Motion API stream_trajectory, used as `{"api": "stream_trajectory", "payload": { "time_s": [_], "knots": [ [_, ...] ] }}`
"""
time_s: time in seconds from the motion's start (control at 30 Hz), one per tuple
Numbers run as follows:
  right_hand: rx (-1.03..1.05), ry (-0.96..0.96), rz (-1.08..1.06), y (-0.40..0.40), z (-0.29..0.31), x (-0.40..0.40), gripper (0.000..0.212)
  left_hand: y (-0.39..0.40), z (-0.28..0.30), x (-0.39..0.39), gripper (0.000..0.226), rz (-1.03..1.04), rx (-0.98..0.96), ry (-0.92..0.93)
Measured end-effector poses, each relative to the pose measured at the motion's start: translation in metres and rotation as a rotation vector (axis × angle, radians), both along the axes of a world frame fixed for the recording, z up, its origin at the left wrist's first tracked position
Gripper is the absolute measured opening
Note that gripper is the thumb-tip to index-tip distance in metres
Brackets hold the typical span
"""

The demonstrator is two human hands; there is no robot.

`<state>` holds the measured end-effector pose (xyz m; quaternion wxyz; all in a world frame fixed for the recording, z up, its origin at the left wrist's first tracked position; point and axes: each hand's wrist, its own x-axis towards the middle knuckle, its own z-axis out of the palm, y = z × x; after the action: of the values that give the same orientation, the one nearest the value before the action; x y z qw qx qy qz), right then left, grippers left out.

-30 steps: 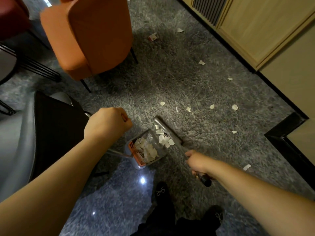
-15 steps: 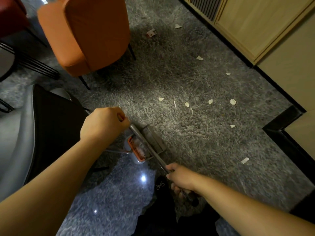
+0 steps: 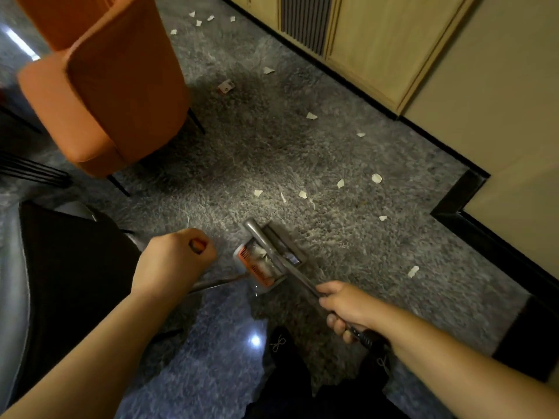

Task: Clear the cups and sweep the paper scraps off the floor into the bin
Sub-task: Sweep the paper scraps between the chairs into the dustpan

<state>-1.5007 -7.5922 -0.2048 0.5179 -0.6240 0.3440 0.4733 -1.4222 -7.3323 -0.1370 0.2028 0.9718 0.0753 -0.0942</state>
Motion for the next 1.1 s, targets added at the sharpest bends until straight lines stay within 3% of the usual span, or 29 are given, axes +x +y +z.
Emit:
{"api": "stream_trajectory", "payload": {
  "time_s": [0.3,0.63,0.93,1.1],
  "knots": [
    [-0.064,-0.061,-0.363,-0.091,0.026,-0.036,0.039,-0.088,-0.002,-0.002,0.004,-0.046,-0.098,-0.01],
    [-0.125,-0.125,-0.612,-0.206,0.029,-0.085,0.039,-0.2,0.002,-0.013,0.006,-0.137,-0.102,0.023],
    [-0.192,-0.104,-0.709,-0.304,-0.005,-0.129,0.044,-0.261,0.011,-0.018,0.006,-0.168,-0.042,-0.003],
    [-0.253,-0.063,-0.748,-0.348,-0.031,-0.142,0.04,-0.28,0.01,-0.018,0.019,-0.118,-0.005,-0.022]
  ]
}}
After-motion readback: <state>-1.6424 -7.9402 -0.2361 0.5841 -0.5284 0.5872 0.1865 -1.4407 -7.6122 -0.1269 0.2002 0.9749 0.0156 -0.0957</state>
